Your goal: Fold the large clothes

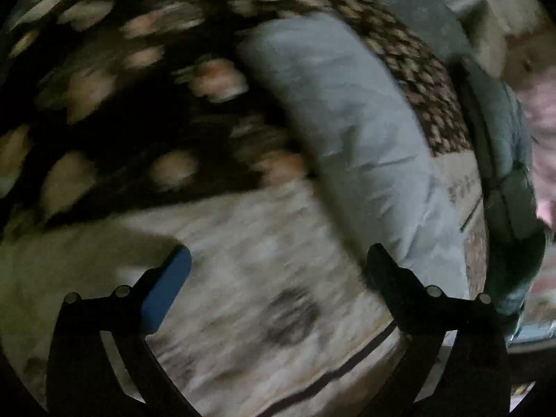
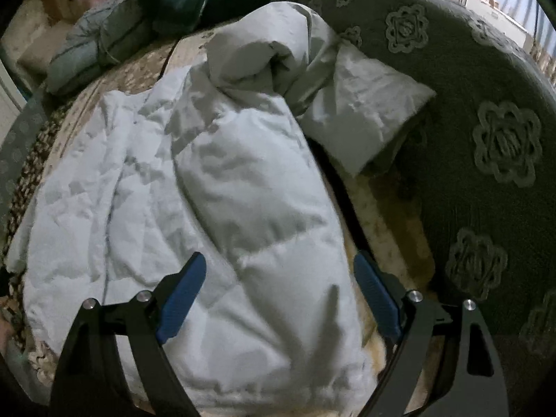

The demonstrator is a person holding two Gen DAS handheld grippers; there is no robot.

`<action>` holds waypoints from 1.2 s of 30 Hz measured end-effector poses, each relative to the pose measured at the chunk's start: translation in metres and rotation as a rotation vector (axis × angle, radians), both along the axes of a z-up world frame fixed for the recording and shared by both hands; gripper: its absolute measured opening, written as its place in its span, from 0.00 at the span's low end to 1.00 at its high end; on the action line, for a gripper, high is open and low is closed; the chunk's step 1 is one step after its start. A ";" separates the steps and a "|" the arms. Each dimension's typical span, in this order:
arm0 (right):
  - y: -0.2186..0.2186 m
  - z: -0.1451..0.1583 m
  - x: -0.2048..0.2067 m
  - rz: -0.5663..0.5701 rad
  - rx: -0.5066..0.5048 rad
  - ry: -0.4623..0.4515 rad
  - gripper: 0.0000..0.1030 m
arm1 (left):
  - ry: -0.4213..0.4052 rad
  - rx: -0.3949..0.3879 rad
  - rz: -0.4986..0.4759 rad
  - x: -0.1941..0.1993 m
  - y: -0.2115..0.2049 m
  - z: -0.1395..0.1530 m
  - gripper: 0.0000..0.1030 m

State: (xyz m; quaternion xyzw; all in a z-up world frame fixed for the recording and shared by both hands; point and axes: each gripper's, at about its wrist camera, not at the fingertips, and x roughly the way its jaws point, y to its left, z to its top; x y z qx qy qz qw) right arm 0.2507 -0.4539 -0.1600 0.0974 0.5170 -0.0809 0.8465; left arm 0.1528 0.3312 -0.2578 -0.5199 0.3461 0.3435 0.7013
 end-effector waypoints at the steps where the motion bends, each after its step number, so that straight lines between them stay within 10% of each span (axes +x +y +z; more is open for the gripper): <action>1: -0.004 -0.002 0.007 -0.004 0.005 0.002 0.84 | -0.027 0.003 -0.012 0.012 0.003 0.003 0.97; 6: -0.019 -0.013 0.034 -0.025 0.012 0.026 0.84 | -0.108 -0.008 -0.025 0.037 0.010 0.002 0.96; 8: -0.023 -0.018 0.045 -0.034 0.020 0.034 0.84 | -0.107 -0.012 -0.049 0.053 0.014 -0.005 0.62; 11: -0.025 -0.024 0.062 -0.031 0.021 0.041 0.84 | -0.024 0.203 -0.186 0.084 0.003 0.020 0.17; 18: -0.034 -0.010 0.095 -0.094 0.042 -0.046 0.84 | -0.144 0.741 -0.307 0.154 -0.082 0.191 0.12; 25: -0.013 -0.004 0.127 -0.040 0.035 -0.094 0.84 | -0.455 0.817 -0.781 0.211 -0.278 0.261 0.12; 30: -0.015 -0.001 0.135 -0.016 0.019 -0.118 0.84 | -0.471 0.767 -1.119 0.242 -0.418 0.241 0.21; 33: -0.029 0.002 0.133 -0.032 0.019 -0.123 0.84 | -0.431 0.630 -1.295 0.262 -0.475 0.205 0.94; 36: -0.047 0.004 0.128 -0.059 0.063 -0.133 0.84 | -0.419 0.609 -1.440 0.265 -0.508 0.183 0.97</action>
